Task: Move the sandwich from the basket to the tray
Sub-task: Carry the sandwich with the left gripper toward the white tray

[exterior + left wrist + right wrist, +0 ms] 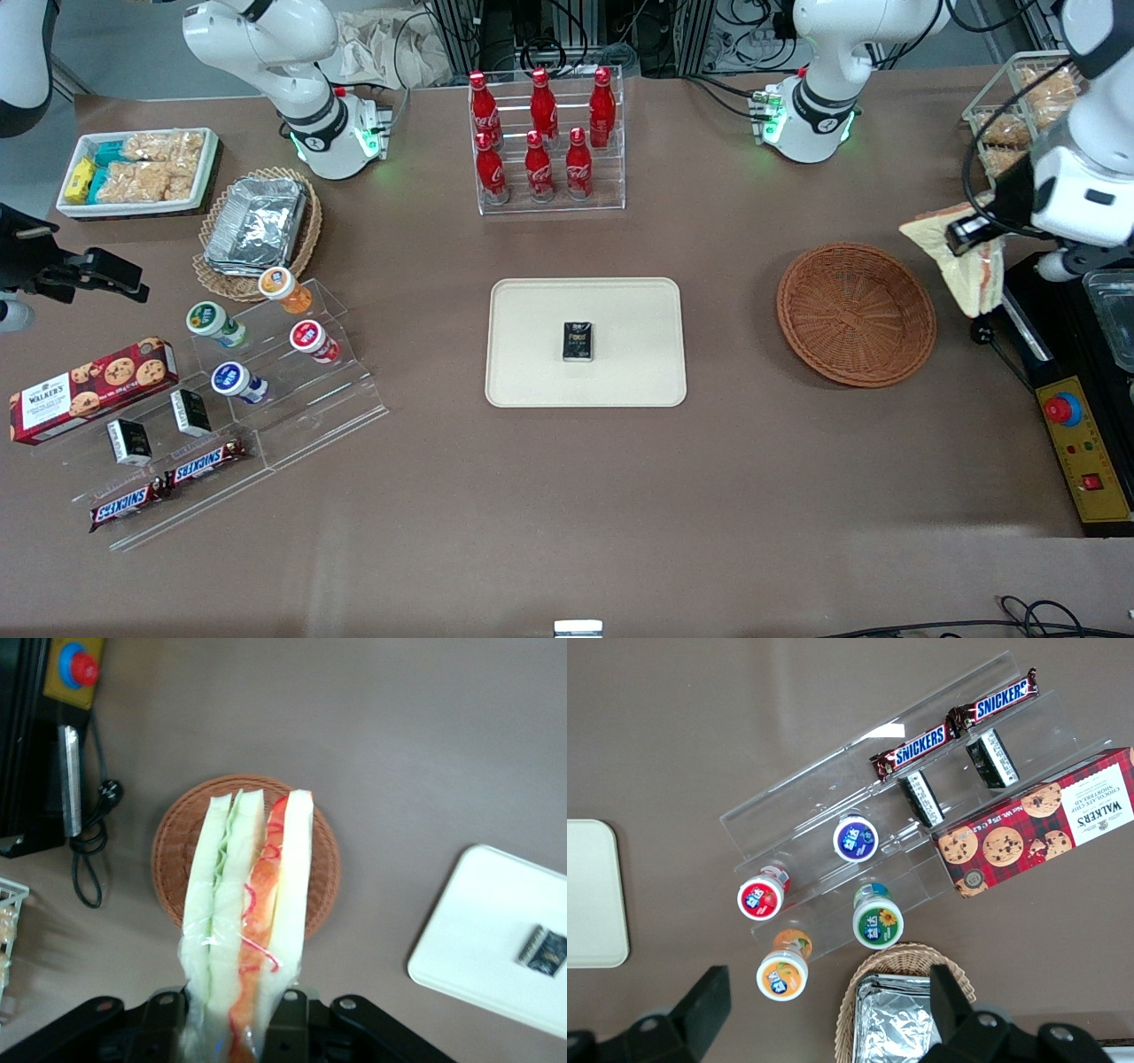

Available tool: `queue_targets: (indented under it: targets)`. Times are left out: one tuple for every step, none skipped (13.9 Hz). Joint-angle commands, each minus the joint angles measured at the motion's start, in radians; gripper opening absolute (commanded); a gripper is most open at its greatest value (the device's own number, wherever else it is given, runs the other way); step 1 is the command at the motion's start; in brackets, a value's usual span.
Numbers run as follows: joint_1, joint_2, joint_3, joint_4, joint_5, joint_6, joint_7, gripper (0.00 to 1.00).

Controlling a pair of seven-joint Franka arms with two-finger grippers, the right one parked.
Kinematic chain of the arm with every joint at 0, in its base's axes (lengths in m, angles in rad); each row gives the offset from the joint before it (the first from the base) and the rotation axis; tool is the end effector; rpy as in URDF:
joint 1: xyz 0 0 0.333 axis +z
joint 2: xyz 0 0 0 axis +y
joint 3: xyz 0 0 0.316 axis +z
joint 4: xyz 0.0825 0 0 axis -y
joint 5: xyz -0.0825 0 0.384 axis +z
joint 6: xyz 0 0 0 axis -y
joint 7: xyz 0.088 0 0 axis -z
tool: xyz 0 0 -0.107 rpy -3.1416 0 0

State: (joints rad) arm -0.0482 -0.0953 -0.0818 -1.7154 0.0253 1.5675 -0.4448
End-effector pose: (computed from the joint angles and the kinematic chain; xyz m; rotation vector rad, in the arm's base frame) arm 0.5177 -0.0669 0.6073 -3.0560 -0.4850 0.0640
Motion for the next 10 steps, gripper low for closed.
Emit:
queue_targets:
  targets:
    - [-0.001, 0.032, -0.116, 0.063, -0.001, -0.050, 0.015, 0.00]
    - [-0.001, 0.040, -0.168, 0.062, -0.001, -0.050, 0.015, 0.00]
    - [-0.001, 0.052, -0.218, 0.062, -0.001, -0.050, 0.006, 0.00]
    - [-0.001, 0.062, -0.274, 0.056, -0.001, -0.047, -0.001, 0.00]
    - [-0.001, 0.089, -0.318, 0.053, 0.002, -0.037, -0.009, 0.00]
    - [-0.001, 0.121, -0.357, 0.054, 0.010, -0.028, -0.027, 0.00]
    - [-0.001, 0.150, -0.384, 0.048, 0.015, 0.008, -0.043, 0.00]
    - [-0.002, 0.185, -0.407, 0.034, 0.016, 0.059, -0.051, 0.00]
    - [-0.009, 0.221, -0.429, 0.016, 0.024, 0.122, -0.076, 0.00]
    - [-0.027, 0.256, -0.434, -0.009, 0.042, 0.188, -0.090, 0.00]
